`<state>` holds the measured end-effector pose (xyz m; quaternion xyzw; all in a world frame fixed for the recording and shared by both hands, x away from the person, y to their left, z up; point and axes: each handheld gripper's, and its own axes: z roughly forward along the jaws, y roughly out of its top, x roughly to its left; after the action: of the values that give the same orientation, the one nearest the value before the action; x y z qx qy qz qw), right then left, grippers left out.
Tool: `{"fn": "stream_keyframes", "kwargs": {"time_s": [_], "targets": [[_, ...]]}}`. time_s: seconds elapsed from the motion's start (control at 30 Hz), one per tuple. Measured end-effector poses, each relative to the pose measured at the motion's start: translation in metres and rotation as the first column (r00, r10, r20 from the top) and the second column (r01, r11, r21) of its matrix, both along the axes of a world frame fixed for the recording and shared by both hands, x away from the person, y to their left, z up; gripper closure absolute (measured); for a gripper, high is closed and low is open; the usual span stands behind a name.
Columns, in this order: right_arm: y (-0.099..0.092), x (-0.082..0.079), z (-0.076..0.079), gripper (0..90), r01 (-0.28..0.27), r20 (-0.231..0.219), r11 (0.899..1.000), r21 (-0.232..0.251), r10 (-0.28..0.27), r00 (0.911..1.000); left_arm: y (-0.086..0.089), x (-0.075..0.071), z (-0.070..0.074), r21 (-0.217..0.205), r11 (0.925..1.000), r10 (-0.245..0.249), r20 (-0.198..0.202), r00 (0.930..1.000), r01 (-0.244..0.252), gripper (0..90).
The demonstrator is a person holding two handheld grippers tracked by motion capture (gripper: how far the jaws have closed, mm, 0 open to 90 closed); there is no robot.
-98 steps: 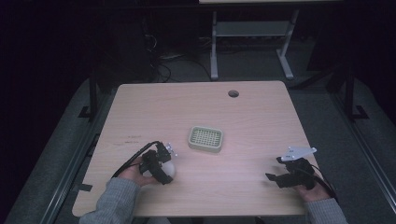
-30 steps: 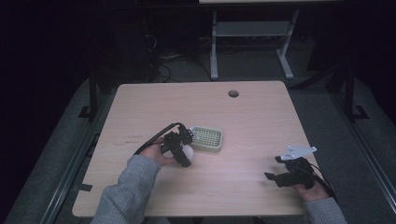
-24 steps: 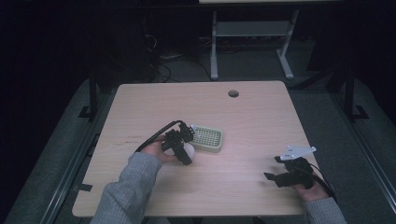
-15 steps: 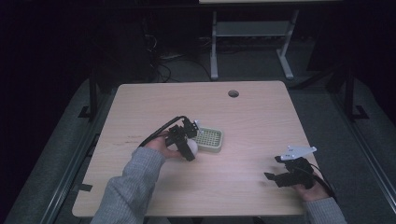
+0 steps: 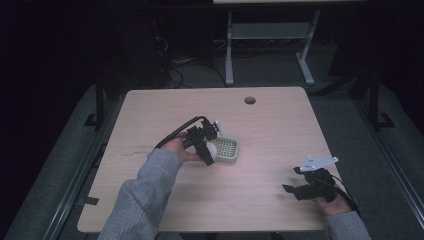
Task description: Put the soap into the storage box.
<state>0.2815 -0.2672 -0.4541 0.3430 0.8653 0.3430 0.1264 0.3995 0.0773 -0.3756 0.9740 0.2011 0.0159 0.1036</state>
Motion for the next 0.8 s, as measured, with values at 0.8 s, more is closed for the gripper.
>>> {"fn": "stream_keyframes", "kwargs": {"time_s": [0.8], "targets": [[-0.001,-0.001,0.001,21.9,0.009,-0.001,1.000,0.005,-0.009,1.0000,-0.023,0.018,0.006,0.024,0.9997,-0.009,0.004,1.0000,0.009,23.7]]}}
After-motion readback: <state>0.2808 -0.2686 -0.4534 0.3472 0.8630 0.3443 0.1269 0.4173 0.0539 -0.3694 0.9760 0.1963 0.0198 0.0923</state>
